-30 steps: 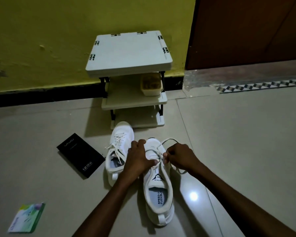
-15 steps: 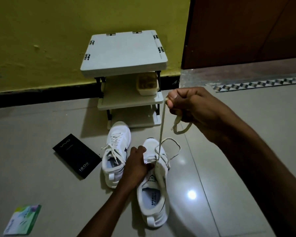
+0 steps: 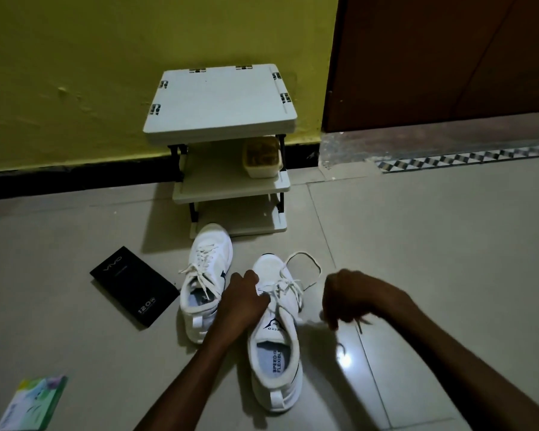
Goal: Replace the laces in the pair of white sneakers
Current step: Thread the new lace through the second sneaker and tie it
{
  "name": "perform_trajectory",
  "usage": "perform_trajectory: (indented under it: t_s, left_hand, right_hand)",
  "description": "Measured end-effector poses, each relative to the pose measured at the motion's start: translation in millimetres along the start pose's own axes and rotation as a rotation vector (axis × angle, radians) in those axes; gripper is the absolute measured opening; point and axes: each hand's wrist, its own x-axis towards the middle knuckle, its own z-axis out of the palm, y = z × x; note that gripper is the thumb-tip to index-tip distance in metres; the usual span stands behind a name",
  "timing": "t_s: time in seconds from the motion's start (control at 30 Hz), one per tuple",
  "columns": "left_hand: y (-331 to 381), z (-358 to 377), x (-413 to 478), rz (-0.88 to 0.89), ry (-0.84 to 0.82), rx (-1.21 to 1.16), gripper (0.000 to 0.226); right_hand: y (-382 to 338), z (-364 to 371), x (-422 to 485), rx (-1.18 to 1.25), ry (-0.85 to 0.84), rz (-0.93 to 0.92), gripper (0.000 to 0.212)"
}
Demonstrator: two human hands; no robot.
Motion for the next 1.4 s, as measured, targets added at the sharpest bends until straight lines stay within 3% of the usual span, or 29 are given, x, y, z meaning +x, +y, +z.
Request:
perform_trajectory:
  t_s: [0.07, 0.13, 0.23, 0.4, 0.5, 0.67, 0.73, 0.83, 0.9, 0.97, 1.03, 1.1, 1.17, 1.23, 1.4]
  left_hand:
    - [2.1, -6.5, 3.0, 0.036, -0.03, 0.034, 0.036]
    - [6.2, -10.0, 5.2, 0.066, -0.035, 0.048, 0.031]
    - [11.4, -11.3, 6.9, 0.096, -0.016, 0.016, 0.027]
    - [10.8, -6.8, 8.6, 0.14, 0.016, 0.031, 0.025]
    - [8.2, -6.6, 7.2, 0.122, 0.015, 0.031, 0.027]
    - [8.9, -7.0, -8.3, 0.04, 0.015, 0.054, 0.061]
    - [9.5, -7.2, -11.6, 0.036, 0.063, 0.05, 0.061]
    - [8.7, -11.3, -12.2, -0.038, 0.091, -0.076, 0.045]
    - [7.4, -13.6, -12.0, -0.096, 0.092, -0.158, 0.031]
    - [5.3, -14.1, -11.3, -0.119, 0.093, -0.228, 0.024]
    - [2.1, -14.3, -10.5, -0.134, 0.099, -0.302, 0.023]
    - [-1.5, -15.8, -10.4, -0.135, 0.094, -0.364, 0.026]
    - [-4.1, -16.5, -10.6, -0.132, 0.067, -0.4, 0.032]
    - [-5.2, -17.6, -11.6, -0.122, 0.043, -0.426, 0.037]
    - [-9.6, -18.6, -12.1, -0.136, 0.026, -0.56, 0.043]
  right_hand:
    - [6.7, 28.7, 13.5, -0.071, -0.164, 0.053, 0.019]
    - [13.0, 45.9, 23.8, -0.038, -0.169, 0.086, 0.016]
    - [17.7, 45.2, 36.9, -0.005, 0.029, 0.084, 0.02]
    - [26.0, 32.7, 70.5, 0.038, 0.543, 0.035, 0.023]
    - [33.0, 37.4, 98.3, 0.066, 0.577, -0.063, 0.024]
    - [36.3, 60.3, 118.2, -0.249, 0.656, -0.084, 0.02]
    - [39.9, 57.8, 118.1, -0.056, 0.737, -0.075, 0.016]
    - [27.0, 25.8, 90.4, 0.7, 0.963, -0.165, 0.013]
    - [3.4, -7.0, 57.5, 0.994, 1.106, -0.317, 0.005]
    - [-18.8, -31.7, 30.8, 1.063, 1.069, -0.477, 0.003]
    - [-33.3, -36.1, 22.8, 0.933, 0.884, -0.515, 0.003]
    - [-42.7, -20.2, 32.4, 0.661, 0.665, -0.411, 0.003]
    - [-47.4, 4.2, 50.4, 0.349, 0.555, -0.284, 0.008]
    - [-51.7, 23.9, 61.6, 0.183, 0.564, -0.19, 0.015]
    - [-59.4, 41.7, 68.6, 0.135, 0.63, -0.131, 0.016]
